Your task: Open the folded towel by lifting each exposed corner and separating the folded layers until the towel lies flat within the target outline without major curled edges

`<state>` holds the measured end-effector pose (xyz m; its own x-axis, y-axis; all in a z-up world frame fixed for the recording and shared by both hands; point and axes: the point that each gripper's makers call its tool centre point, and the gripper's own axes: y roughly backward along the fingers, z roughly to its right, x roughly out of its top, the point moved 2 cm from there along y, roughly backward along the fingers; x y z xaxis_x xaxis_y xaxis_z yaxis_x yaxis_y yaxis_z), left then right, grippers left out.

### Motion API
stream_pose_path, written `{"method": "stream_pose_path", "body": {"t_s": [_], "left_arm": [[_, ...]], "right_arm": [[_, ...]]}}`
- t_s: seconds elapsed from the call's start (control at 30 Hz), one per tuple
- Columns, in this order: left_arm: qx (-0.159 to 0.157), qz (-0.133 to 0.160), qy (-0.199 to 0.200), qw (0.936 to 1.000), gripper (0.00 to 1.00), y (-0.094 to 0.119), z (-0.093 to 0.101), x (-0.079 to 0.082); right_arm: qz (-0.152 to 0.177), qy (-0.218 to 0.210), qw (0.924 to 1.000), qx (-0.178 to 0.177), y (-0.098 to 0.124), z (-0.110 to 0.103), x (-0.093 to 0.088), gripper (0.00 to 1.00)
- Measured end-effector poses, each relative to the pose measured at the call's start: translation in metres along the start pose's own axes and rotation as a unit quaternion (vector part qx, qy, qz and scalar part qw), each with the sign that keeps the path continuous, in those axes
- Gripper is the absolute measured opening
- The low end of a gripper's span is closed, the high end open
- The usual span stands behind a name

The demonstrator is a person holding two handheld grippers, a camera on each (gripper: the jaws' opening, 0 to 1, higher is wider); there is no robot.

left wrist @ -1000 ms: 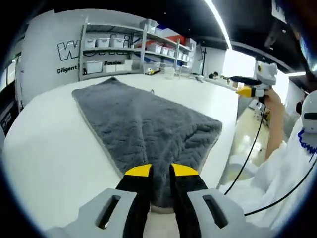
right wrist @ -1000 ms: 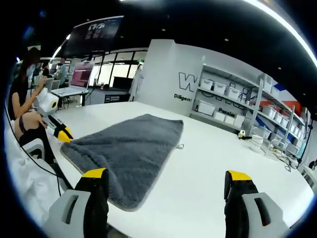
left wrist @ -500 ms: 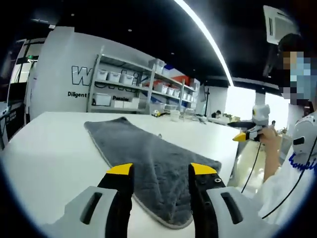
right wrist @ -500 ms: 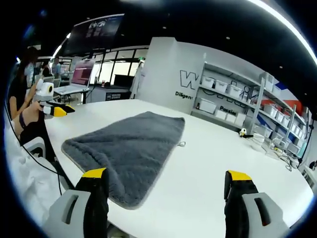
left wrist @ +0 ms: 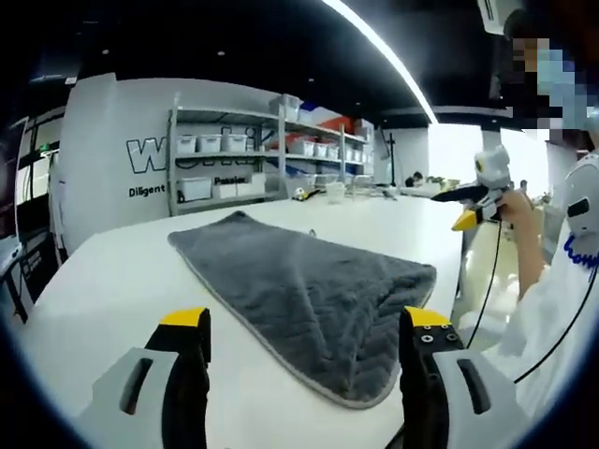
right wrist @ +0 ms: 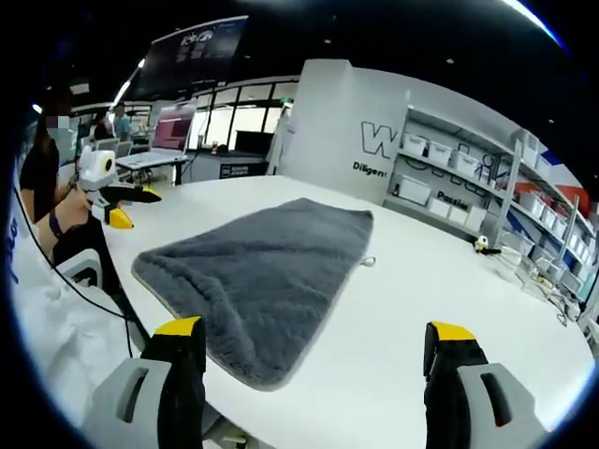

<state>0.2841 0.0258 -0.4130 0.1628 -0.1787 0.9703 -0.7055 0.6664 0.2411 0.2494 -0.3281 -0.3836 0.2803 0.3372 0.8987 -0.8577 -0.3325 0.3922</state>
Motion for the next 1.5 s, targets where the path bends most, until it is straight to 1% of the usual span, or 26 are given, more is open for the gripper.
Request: {"method": "stream_pose_path", "body": {"t_s": [0.13,0.2,0.27,0.3,0.4,0.5,0.6,0.7,0.8,0.97,1.07,1.1,1.17,1.2,1.23,1.27,1.3,1.37,1.43,1.5], "left_arm": [[0.006,-0.008,-0.003,0.9999,0.92,0.0,-0.002,-0.003],[0.009,-0.01,0.0,0.9999,0.95,0.0,-0.003,-0.004],[0.01,-0.011,0.005,0.9999,0.96,0.001,-0.004,-0.004],[0.01,-0.01,0.008,0.9999,0.97,0.001,-0.005,-0.005],[0.018,-0.009,0.015,0.9997,0.99,0.002,-0.007,-0.006],[0.026,-0.013,0.017,0.9994,0.99,0.003,-0.009,-0.009],[0.029,-0.013,0.021,0.9993,0.99,0.004,-0.009,-0.011],[0.03,-0.012,0.024,0.9992,0.99,0.005,-0.01,-0.013],[0.031,-0.011,0.025,0.9991,0.99,0.006,-0.011,-0.013],[0.034,-0.008,0.028,0.999,0.99,0.008,-0.011,-0.014],[0.034,-0.009,0.029,0.999,0.99,0.007,-0.011,-0.015],[0.033,-0.01,0.028,0.999,0.99,0.007,-0.011,-0.016],[0.032,-0.01,0.028,0.9991,0.99,0.006,-0.01,-0.016],[0.031,-0.011,0.027,0.9991,0.99,0.006,-0.01,-0.016],[0.031,-0.01,0.028,0.9991,0.99,0.006,-0.009,-0.016],[0.031,-0.01,0.028,0.9991,0.99,0.005,-0.009,-0.016],[0.03,-0.01,0.028,0.9991,0.99,0.005,-0.009,-0.016],[0.03,-0.01,0.027,0.9991,0.99,0.005,-0.009,-0.015],[0.03,-0.01,0.027,0.9991,0.99,0.004,-0.009,-0.015],[0.03,-0.01,0.027,0.9991,0.99,0.004,-0.009,-0.016]], "right_arm": [[-0.008,-0.002,0.9998,0.021,-0.008,-0.005,-0.005,0.99],[-0.016,-0.004,0.9993,0.033,-0.012,-0.008,-0.009,0.99],[-0.024,-0.002,0.9985,0.05,-0.015,-0.012,-0.014,0.99],[-0.037,0.002,0.9968,0.071,-0.017,-0.018,-0.019,0.99],[-0.037,0.003,0.995,0.093,-0.022,-0.024,-0.021,0.99],[-0.03,-0.002,0.9922,0.121,-0.03,-0.032,-0.021,0.99],[-0.038,0.0,0.9888,0.144,-0.039,-0.039,-0.027,0.98],[-0.055,0.0,0.9865,0.154,-0.05,-0.042,-0.036,0.93],[-0.061,0.0,0.9857,0.157,-0.055,-0.042,-0.041,0.88],[-0.063,-0.002,0.9846,0.163,-0.058,-0.039,-0.05,0.69],[-0.068,0.004,0.9848,0.16,-0.056,-0.037,-0.053,0.61],[-0.057,-0.001,0.9854,0.16,-0.055,-0.037,-0.05,0.59],[-0.036,-0.01,0.9867,0.158,-0.053,-0.035,-0.043,0.51],[-0.029,-0.011,0.9874,0.155,-0.053,-0.034,-0.041,0.46],[-0.027,-0.011,0.9879,0.152,-0.053,-0.033,-0.041,0.38],[-0.025,-0.009,0.9886,0.148,-0.054,-0.032,-0.04,0.32],[-0.028,-0.008,0.9889,0.146,-0.056,-0.032,-0.042,0.3],[-0.048,-0.006,0.9887,0.142,-0.059,-0.032,-0.049,0.3],[-0.067,0.003,0.9867,0.148,-0.064,-0.034,-0.057,0.29],[-0.071,0.001,0.9859,0.151,-0.067,-0.034,-0.06,0.28]]}}
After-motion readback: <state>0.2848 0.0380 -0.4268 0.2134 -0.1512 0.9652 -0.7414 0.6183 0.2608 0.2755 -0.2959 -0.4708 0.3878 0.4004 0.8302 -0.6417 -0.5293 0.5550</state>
